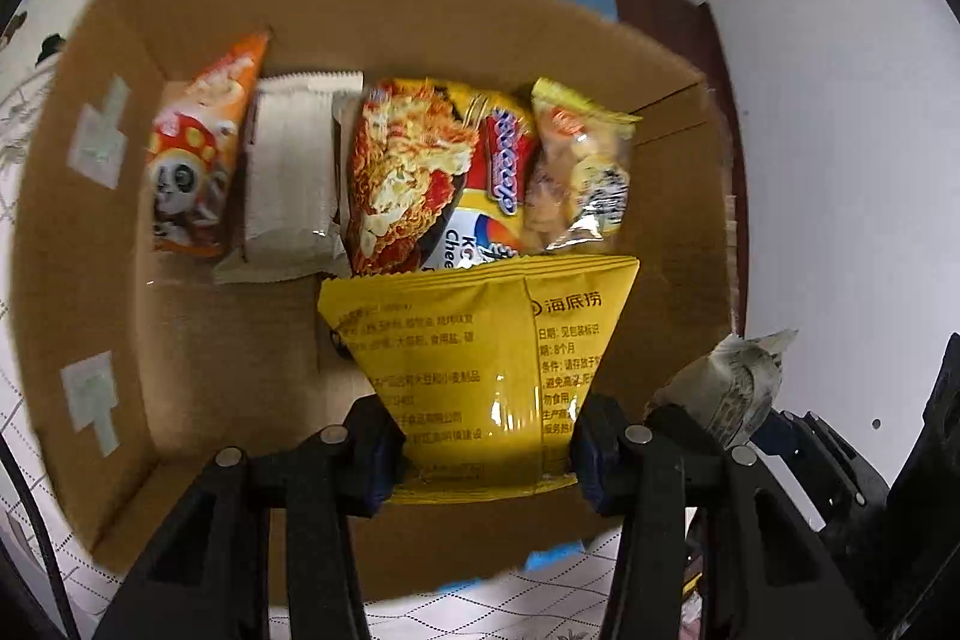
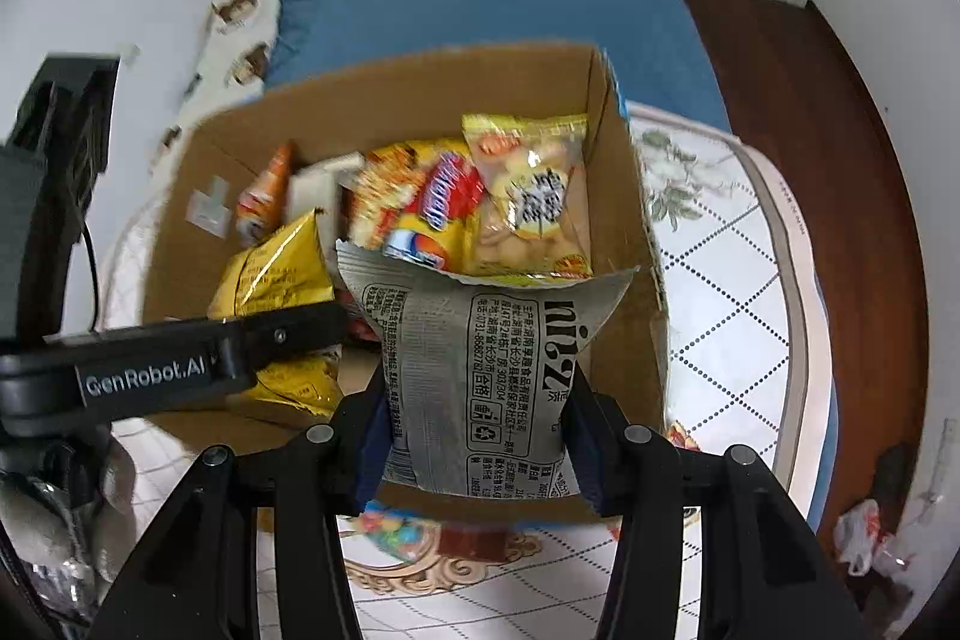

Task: Organize snacks
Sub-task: 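Place both packets into the cardboard box and open both tools, then grasp the clear candy-ball bag with left tool while right tool grasps the brown packet, then lower both packets into the cardboard box and open both tools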

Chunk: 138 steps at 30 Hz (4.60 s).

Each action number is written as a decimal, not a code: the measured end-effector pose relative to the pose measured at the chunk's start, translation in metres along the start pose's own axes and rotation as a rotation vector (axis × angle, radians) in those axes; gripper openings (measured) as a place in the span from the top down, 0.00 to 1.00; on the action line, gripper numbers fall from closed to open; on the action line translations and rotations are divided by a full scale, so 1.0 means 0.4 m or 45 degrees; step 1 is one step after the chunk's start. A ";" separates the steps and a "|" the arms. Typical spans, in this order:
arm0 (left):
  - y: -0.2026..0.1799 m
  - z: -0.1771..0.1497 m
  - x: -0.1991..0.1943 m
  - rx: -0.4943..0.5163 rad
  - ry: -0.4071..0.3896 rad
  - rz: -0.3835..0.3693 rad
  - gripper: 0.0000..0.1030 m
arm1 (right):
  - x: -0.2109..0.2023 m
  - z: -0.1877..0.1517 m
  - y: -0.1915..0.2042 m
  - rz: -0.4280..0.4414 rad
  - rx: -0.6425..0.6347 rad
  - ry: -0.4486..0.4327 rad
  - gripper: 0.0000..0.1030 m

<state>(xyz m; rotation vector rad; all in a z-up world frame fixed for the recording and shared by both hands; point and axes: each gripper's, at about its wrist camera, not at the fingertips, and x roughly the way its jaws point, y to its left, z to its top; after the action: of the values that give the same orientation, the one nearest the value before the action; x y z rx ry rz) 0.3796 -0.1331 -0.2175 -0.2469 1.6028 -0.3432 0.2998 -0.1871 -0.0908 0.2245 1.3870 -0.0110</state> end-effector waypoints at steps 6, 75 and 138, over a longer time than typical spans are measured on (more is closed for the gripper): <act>0.016 0.010 0.086 -0.042 0.112 0.039 0.56 | 0.114 -0.008 -0.027 -0.017 0.020 0.141 0.47; 0.214 -0.493 -0.001 0.087 -0.305 0.504 0.18 | 0.198 -0.412 -0.025 -0.017 0.174 0.056 0.44; 0.143 -0.296 -0.274 0.094 -0.435 0.158 0.55 | -0.113 -0.394 0.141 0.350 -0.076 -0.161 0.44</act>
<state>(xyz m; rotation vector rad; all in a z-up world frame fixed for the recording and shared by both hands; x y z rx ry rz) 0.2711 -0.0319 -0.1318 -0.1394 1.2598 -0.2489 0.1458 -0.1116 -0.0641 0.3573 1.2198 0.2401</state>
